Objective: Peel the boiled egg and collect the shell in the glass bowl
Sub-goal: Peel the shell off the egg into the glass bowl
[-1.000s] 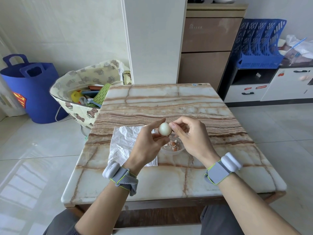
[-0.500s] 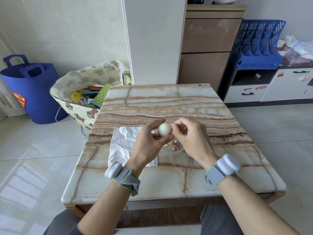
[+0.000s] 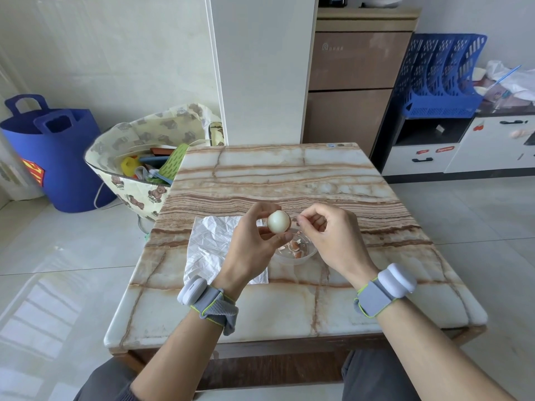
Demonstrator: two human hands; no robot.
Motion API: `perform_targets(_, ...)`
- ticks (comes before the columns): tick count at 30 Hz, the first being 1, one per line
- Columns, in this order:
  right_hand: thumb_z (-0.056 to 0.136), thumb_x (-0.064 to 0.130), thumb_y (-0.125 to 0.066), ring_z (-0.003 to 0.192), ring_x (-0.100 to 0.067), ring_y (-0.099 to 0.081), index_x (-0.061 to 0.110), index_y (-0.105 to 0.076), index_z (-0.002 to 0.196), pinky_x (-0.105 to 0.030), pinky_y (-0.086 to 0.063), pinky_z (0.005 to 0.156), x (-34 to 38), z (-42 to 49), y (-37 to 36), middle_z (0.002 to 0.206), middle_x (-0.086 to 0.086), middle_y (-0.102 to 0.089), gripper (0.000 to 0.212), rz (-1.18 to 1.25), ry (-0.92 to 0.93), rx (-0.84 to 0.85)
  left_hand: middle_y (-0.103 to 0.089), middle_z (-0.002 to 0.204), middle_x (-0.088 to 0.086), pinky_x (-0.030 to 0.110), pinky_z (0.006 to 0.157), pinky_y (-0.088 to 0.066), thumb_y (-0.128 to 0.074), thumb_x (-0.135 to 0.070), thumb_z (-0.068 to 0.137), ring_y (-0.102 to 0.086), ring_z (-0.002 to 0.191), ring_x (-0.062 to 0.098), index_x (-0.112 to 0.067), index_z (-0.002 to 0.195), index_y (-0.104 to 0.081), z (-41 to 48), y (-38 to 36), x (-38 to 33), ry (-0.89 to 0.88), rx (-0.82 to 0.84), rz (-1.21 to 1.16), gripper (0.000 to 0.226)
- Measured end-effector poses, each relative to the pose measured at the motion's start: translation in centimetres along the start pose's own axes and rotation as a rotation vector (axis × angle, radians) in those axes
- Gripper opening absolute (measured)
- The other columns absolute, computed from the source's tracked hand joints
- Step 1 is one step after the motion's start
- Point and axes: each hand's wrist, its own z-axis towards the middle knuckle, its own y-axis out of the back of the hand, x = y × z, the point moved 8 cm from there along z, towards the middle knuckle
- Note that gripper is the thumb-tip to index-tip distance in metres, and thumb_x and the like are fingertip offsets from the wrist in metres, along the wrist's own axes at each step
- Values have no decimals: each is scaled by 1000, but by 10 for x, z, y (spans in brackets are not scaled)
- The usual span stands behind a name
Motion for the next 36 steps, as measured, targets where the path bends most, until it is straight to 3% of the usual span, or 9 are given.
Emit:
perform_targets(7,91,10,-73,58,-7,-62,21,-71,76,-23,-51,57,-5,-3,-2,66,12,-68,18,-37,-23,47,-68,115,5,19,77,-57,-86,-3,79,-71,84,8,-15,118,-64,3,3,-2,-27,-22,13,47)
perform_targets(10,89,7,-74,58,-4,-62,20,-74,80,-17,-49,58,-6,-2,-5,67,17,-67,15,-38,-25,60,-67,116,4,24,81,-60,-88,-5,78,-72,87,16,-17,118,-64,3,4,-2,-29,-20,15,48)
perform_targets(13,88,3,-71,62,-1,-65,19,-78,88,-12,-50,62,-6,-2,-6,67,20,-68,17,-50,-37,65,-68,115,5,23,80,-60,-89,-10,77,-73,86,14,-17,118,-64,4,3,-1,-32,-16,12,48)
perform_targets(16,90,4,-66,69,-2,-69,20,-79,93,-17,-55,65,-4,-3,-6,76,15,-74,21,-48,-52,74,-69,113,3,21,76,-59,-90,-13,77,-74,82,8,-20,114,-64,3,3,0,-26,-12,5,46)
perform_targets(21,96,16,-72,70,-9,-71,17,-77,89,-27,-58,67,6,-2,-3,77,9,-75,9,147,-50,54,-70,106,-5,23,76,-60,-92,-16,76,-74,82,7,-20,111,-66,3,3,1,-33,-31,16,44)
perform_targets(27,98,22,-74,65,-12,-72,16,-75,90,-21,-56,53,9,-6,-9,71,2,-76,10,246,-97,60,-72,89,-15,19,70,-58,-91,-17,75,-73,73,5,-11,102,-62,2,-1,1,-38,-33,10,40)
perform_targets(31,99,19,-71,62,-11,-69,15,-72,87,-15,-51,50,11,-5,-10,70,3,-75,13,211,-76,61,-69,98,1,25,73,-61,-92,-19,74,-75,74,15,-11,103,-63,2,1,0,-36,-51,18,42)
perform_targets(33,99,17,-69,62,-12,-69,14,-70,83,-19,-52,54,13,-5,-9,69,5,-74,16,160,-45,54,-68,98,4,26,74,-61,-92,-22,73,-74,75,13,-10,103,-63,2,1,-1,-40,-53,29,44)
perform_targets(36,98,14,-67,65,-20,-67,12,-66,80,-38,-54,62,17,-4,-10,71,0,-73,19,56,1,58,-68,98,2,22,72,-59,-92,-21,75,-71,76,3,-8,104,-63,2,0,-1,-47,-52,58,43)
